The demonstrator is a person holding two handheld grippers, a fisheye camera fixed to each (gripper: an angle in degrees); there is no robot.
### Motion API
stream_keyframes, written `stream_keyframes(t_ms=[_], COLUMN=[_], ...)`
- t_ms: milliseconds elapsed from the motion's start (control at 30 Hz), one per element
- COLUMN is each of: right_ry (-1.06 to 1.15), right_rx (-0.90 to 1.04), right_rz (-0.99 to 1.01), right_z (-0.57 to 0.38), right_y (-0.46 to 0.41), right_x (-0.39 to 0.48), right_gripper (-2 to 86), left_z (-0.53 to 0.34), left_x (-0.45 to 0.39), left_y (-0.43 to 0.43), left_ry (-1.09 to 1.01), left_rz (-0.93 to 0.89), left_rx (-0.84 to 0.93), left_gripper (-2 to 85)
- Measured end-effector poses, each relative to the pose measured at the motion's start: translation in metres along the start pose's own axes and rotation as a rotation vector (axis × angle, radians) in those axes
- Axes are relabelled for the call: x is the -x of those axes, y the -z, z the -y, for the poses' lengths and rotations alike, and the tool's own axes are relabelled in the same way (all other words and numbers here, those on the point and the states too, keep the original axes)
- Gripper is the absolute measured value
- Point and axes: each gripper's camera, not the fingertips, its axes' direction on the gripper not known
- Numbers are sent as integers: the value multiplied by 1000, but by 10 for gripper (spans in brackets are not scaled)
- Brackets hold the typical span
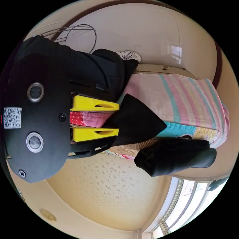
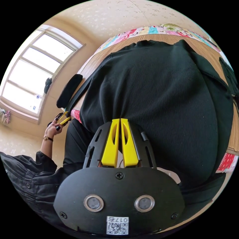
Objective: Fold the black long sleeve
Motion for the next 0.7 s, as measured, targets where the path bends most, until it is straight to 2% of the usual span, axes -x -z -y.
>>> stream_keyframes(t_ms=[133, 200, 267, 367, 467, 533, 600, 700], right_ry=[-19, -20, -12, 2, -18, -76, -155, -325], right_rx=[15, 15, 8, -20, -57, -119, -196, -344], right_rz=[75, 112, 152, 211, 269, 281, 264, 127], right_z=[1, -1, -7, -12, -20, -31, -45, -78], right_y=[8, 13, 21, 40, 67, 90, 116, 162], right_x=[-14, -21, -29, -38, -50, -63, -81, -116], right_gripper=[6, 6, 6, 6, 7, 10, 16, 42], left_z=[-30, -64, -100, -184, -284, -343, -405, -435], left_x=[-64, -146, -214, -310, -356, -352, -324, -269], left_y=[39, 39, 17, -57, -160, -224, -288, -307], left_ry=[-212, -467, -674, -989, -1206, -1284, -1324, -1276], left_rz=[-114, -131, -181, -291, -275, -256, -196, -142], left_rx=[-219, -286, -259, -100, 157, 358, 655, 749], left_gripper=[36, 36, 36, 39, 50, 77, 105, 112])
